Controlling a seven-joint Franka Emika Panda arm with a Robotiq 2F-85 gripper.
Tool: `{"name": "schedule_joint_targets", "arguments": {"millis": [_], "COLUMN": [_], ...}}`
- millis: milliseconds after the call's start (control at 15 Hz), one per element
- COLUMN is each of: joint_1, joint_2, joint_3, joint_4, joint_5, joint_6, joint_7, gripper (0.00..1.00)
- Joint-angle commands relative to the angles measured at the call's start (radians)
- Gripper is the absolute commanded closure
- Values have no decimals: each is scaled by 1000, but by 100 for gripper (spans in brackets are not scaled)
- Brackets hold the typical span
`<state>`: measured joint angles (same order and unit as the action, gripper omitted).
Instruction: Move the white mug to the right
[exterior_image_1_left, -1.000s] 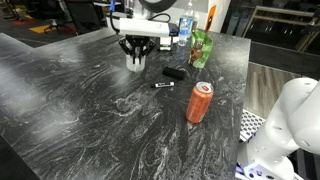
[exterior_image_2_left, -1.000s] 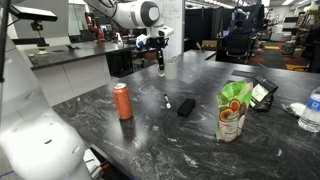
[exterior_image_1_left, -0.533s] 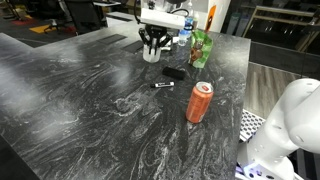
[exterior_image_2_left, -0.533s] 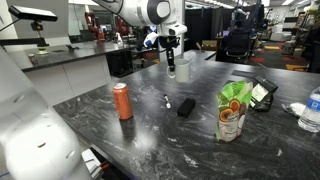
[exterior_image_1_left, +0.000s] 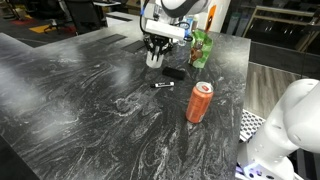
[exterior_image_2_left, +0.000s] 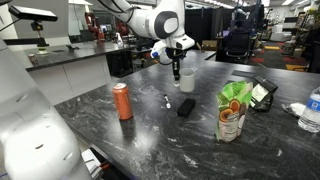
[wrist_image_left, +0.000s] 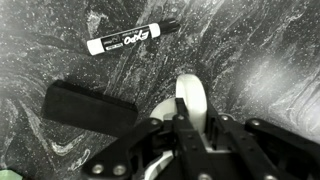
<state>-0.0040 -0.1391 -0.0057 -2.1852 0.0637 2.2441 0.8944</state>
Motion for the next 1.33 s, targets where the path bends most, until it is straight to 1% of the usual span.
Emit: {"name": "schedule_joint_targets", "arguments": {"millis": [0,333,600,667,733,800,867,1000,1267], "joint_1": [-10,0,12,16,20,25,30,44,74], "joint_2": [50,121,143,143,142,139,137,133,121], "joint_3": [3,10,17,21,25,30,35,49,80], "joint_4": [-2,15,31,33,37,43,50,76,136], "joint_5": [30,-6,-83,-103,-118,-131,-141,-158,-174], "joint_6": [65,61,36,31,23,11,-5,-76,-239], "joint_7": [-57,-45,1,15,24,35,44,70,121], "gripper": [96,96,96,59,57,52,43,29,2]}}
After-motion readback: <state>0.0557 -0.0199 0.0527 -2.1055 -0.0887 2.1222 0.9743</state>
